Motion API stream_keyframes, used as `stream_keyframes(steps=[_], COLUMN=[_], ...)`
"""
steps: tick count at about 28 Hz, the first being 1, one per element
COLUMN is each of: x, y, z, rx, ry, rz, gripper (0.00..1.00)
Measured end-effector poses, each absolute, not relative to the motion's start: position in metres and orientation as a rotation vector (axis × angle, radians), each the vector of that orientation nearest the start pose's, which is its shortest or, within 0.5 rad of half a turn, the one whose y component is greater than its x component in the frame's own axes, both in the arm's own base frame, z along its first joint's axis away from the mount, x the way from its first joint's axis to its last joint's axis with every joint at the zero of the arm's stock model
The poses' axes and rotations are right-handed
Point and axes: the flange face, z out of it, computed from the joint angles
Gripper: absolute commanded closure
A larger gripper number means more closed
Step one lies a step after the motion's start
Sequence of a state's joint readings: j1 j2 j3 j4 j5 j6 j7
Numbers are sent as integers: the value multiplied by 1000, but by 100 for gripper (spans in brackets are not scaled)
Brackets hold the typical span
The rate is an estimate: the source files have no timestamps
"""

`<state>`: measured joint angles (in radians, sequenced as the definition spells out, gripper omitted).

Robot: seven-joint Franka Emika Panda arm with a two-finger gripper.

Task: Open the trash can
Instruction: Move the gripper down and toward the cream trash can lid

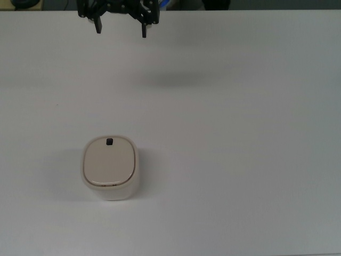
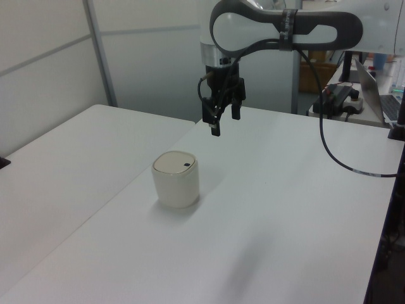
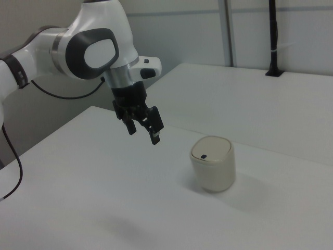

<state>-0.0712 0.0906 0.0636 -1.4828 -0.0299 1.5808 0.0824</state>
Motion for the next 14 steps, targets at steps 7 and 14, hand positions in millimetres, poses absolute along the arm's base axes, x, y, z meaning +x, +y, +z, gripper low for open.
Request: stream_keyframes(steps=[7, 14], x=[583, 584], y=[-10, -10], z=[614, 612], rx=[-3178, -3178], ry=[151, 153], rz=[-3, 3], gripper=[84, 100])
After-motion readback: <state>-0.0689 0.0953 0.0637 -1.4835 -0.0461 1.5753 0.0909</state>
